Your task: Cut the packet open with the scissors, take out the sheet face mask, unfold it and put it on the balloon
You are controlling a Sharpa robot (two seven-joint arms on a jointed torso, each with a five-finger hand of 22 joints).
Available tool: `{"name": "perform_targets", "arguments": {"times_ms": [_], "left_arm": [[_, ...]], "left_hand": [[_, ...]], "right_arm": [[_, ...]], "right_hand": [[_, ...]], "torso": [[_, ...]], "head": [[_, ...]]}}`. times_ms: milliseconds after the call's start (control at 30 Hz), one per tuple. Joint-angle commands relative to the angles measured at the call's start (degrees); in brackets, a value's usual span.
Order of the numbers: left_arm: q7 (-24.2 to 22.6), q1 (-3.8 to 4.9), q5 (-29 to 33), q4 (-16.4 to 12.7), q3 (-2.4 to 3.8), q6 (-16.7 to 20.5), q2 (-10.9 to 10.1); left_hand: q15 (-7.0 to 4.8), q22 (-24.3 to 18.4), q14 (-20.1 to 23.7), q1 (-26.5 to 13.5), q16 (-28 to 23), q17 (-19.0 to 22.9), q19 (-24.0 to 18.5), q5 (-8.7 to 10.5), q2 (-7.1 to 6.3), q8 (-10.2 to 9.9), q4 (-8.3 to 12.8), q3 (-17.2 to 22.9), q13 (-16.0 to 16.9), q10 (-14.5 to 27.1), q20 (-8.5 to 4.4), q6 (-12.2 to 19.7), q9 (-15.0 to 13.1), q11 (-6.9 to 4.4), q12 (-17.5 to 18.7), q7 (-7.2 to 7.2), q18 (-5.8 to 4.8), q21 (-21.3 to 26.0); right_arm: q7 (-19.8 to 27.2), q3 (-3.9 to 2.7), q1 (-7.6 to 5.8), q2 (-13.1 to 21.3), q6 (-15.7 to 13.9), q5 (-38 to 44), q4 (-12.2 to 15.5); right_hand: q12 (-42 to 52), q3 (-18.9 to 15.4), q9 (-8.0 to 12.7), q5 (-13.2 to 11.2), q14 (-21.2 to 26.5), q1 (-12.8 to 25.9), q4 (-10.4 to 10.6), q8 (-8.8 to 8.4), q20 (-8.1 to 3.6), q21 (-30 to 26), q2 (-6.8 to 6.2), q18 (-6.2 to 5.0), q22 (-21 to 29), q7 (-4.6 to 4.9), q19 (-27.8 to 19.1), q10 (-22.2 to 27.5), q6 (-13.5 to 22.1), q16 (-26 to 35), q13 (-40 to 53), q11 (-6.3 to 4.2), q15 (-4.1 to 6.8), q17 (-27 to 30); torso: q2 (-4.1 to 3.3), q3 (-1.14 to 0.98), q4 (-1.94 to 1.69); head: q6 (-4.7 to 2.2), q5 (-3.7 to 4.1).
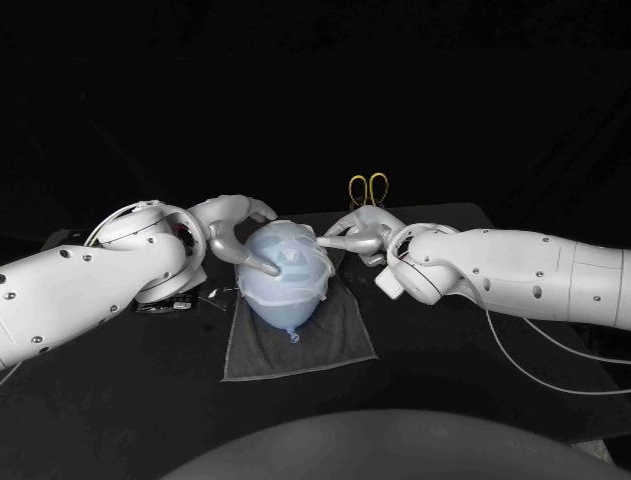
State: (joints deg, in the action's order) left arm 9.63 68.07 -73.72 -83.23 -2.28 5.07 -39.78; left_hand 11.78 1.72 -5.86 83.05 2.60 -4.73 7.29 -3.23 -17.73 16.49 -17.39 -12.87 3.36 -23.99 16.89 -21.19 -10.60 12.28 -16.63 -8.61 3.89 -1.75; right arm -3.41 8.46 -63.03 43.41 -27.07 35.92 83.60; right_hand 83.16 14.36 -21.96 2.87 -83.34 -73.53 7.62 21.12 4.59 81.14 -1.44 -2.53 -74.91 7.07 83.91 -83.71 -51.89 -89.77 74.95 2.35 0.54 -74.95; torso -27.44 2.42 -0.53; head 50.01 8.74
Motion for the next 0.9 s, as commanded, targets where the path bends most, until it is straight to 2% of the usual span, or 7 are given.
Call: {"name": "perform_targets", "arguments": {"times_ms": [33, 200, 467, 900], "left_arm": [[-0.97, -0.25, 0.3, 0.62, -0.09, 0.53, 0.12], [-0.8, -0.78, 0.27, 1.2, -0.2, 0.14, 0.08], [-0.77, -1.27, 0.25, 1.16, -0.28, -0.03, -0.55], [-0.53, -1.74, 0.25, 0.81, -0.32, -0.3, -1.96]], "left_hand": [[-0.36, 0.0, -0.07, 0.4, -0.12, 0.09, 0.09, 0.02, -0.02, -0.31, 0.03, -0.05, -0.05, -0.09, 0.02, 0.33, 0.09, -0.45, 0.31, -5.34, -0.39, -0.03], [-0.37, 0.0, -0.02, 0.55, -0.14, 0.13, 0.1, 0.03, -0.02, -0.33, 0.03, -0.05, -0.04, -0.11, 0.02, 0.32, 0.1, -0.46, 0.35, -5.33, -0.39, -0.03], [-0.38, -0.01, 0.01, 0.73, -0.17, 0.14, 0.06, 0.04, -0.01, -0.35, 0.03, -0.05, -0.04, -0.14, 0.02, 0.31, 0.11, -0.48, 0.4, -5.32, -0.39, -0.02], [-0.43, -0.03, -0.05, 1.05, -0.16, 0.1, -0.03, 0.03, 0.01, -0.3, 0.03, -0.02, -0.02, -0.28, 0.0, 0.18, 0.07, -0.53, 0.43, -5.27, -0.39, 0.01]], "right_arm": [[-0.49, -0.02, -0.04, 0.06, -1.19, -0.94, -0.11], [1.64, -0.02, -0.05, 0.55, -2.44, -2.81, 0.21], [3.39, -0.04, -0.05, 0.96, -2.01, -5.03, 0.36], [0.85, -0.06, -0.05, -1.21, 2.89, -6.33, -1.17]], "right_hand": [[0.78, 0.2, 0.17, -0.11, -6.66, 0.08, 0.37, -0.4, -0.27, 0.67, 0.54, 0.76, -12.7, -0.05, 3.37, -1.73, -0.51, -0.23, 8.91, 0.03, 1.05, -15.05], [1.12, -0.27, 0.38, -0.12, -6.66, 1.02, 1.17, -0.48, -0.31, 1.02, 0.32, 0.84, -12.8, -0.07, 3.5, -2.0, -0.82, -0.23, 9.22, 0.02, 1.07, -15.05], [1.23, -0.93, 0.59, -0.12, -6.66, 1.92, 2.01, -0.61, -0.31, 1.28, -0.01, 0.89, -12.88, -0.06, 3.59, -2.08, -0.96, -0.23, 9.32, 0.03, 1.06, -15.05], [1.18, -1.07, 0.75, -0.11, -6.66, 2.09, 2.36, -0.8, -0.31, 1.05, 0.11, 0.84, -12.81, -0.03, 3.51, -2.02, -0.78, -0.23, 9.27, 0.06, 1.04, -15.05]], "torso": [[0.0, -0.03, 0.0], [-0.04, -0.02, 0.07], [0.01, -0.02, -0.03], [0.02, 0.08, -0.06]], "head": [[-0.01, 0.06], [-0.01, 0.09], [-0.01, 0.17], [-0.01, 0.38]]}}
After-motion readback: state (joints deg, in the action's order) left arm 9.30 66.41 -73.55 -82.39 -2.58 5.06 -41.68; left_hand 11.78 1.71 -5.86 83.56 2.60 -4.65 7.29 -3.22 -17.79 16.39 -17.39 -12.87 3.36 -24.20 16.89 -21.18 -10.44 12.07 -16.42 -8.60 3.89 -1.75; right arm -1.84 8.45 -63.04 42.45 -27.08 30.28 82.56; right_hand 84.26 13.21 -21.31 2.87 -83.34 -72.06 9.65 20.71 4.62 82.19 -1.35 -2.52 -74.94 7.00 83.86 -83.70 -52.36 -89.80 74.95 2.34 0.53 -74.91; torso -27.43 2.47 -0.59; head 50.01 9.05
